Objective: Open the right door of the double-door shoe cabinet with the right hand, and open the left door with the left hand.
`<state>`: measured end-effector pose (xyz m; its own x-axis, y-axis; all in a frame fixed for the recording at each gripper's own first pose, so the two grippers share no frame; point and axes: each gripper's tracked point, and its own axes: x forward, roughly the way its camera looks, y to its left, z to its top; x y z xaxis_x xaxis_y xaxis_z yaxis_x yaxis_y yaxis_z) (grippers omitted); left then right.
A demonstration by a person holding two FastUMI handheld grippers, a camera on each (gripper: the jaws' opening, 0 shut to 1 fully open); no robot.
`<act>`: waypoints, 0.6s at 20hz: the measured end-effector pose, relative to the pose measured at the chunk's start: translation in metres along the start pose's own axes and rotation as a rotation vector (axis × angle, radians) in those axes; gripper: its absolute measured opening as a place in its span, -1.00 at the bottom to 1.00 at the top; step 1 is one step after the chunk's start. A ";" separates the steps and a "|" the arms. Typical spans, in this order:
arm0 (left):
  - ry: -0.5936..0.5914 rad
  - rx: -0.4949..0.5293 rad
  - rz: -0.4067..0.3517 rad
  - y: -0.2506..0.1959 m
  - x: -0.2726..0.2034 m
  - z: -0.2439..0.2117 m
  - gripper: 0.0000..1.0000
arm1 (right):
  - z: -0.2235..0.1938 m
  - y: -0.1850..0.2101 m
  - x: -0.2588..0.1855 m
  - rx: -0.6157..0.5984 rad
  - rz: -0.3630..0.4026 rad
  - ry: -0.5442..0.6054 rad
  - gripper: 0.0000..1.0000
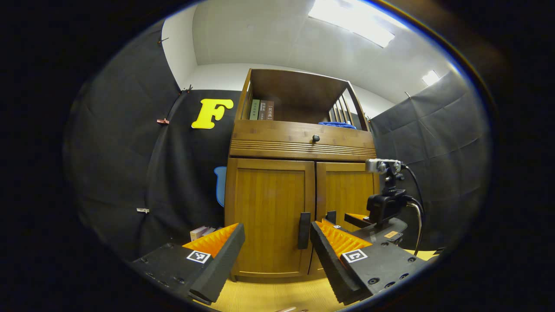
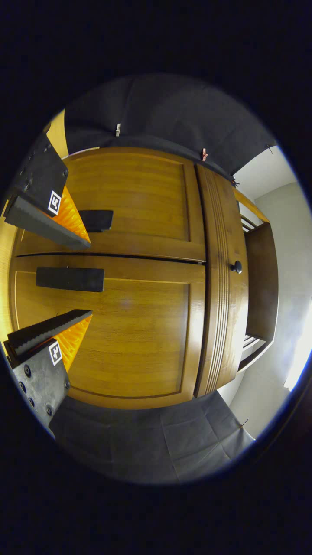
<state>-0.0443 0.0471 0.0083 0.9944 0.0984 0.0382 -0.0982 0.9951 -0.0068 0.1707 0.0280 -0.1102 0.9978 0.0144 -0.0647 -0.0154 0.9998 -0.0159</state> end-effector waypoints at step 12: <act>0.015 -0.009 -0.012 -0.002 -0.011 0.001 0.89 | -0.025 0.005 0.023 -0.030 -0.031 0.055 -0.34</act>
<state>-0.0547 0.0438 0.0085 0.9960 0.0861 0.0235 -0.0858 0.9962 -0.0156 0.1921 0.0325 -0.1364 0.9928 -0.0182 -0.1184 0.0124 0.9987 -0.0490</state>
